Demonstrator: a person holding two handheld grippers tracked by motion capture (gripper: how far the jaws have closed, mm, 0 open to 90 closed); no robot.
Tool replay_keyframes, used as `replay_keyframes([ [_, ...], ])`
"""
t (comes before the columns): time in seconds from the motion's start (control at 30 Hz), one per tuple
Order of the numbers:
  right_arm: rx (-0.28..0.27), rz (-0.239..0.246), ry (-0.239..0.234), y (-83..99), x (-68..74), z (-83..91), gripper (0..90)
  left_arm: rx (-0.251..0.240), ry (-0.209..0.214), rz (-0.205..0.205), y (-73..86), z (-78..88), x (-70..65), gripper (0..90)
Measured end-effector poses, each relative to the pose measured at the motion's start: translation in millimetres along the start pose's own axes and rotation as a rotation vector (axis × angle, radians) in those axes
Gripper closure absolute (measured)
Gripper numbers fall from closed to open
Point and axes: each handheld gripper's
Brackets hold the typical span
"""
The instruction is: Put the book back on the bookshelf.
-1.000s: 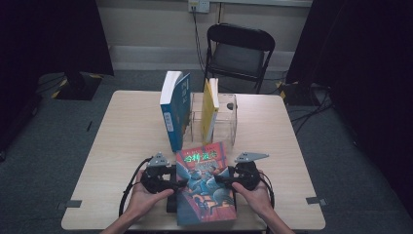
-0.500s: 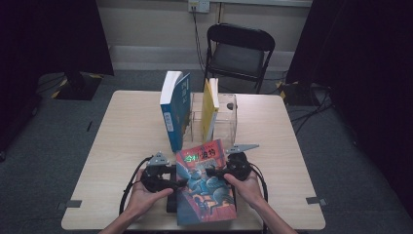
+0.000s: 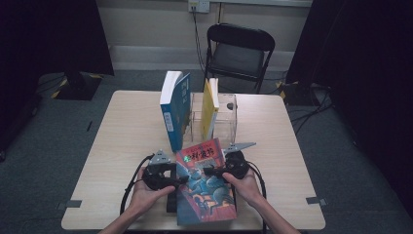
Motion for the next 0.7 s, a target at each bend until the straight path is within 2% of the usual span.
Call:
replay_keyframes([
  [0.03, -0.004, 0.012, 0.004, -0.4, 1.4, 0.9, 74.2, -0.008, 0.002, 0.01, 0.5, 0.0, -0.2, 29.2],
  [0.13, -0.012, 0.026, 0.01, -1.1, 4.2, 2.6, 76.4, -0.023, 0.031, 0.083, 4.0, -0.9, 4.4, 29.2],
  [0.47, -0.06, 0.058, 0.007, -0.2, 14.8, 12.0, 78.9, -0.04, 0.091, 0.144, 3.8, 0.0, 12.0, 26.2],
  [0.53, -0.065, 0.066, 0.008, 0.0, 16.5, 14.2, 79.1, -0.042, 0.126, 0.164, 3.6, -0.6, 13.8, 26.2],
  [0.57, -0.071, 0.07, 0.003, 0.1, 17.1, 15.4, 79.5, -0.041, 0.164, 0.194, 3.8, -1.1, 14.3, 28.7],
  [0.6, -0.071, 0.075, -0.019, -0.5, 17.9, 16.9, 79.9, -0.037, 0.196, 0.207, 3.8, -1.7, 13.5, 29.1],
  [0.63, -0.075, 0.09, -0.036, -1.4, 20.5, 18.8, 80.2, -0.036, 0.206, 0.207, 3.7, -1.5, 11.3, 28.9],
  [0.7, -0.075, 0.121, -0.032, -3.0, 28.8, 22.9, 80.5, -0.044, 0.226, 0.208, 2.6, 0.1, 8.9, 29.3],
])
Point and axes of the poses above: each handheld gripper's, and its own axes: z roughly backward along the jaws, y roughly out of its underside, x roughly to its left, and after that the axes turned 2 degrees about x, right-handed
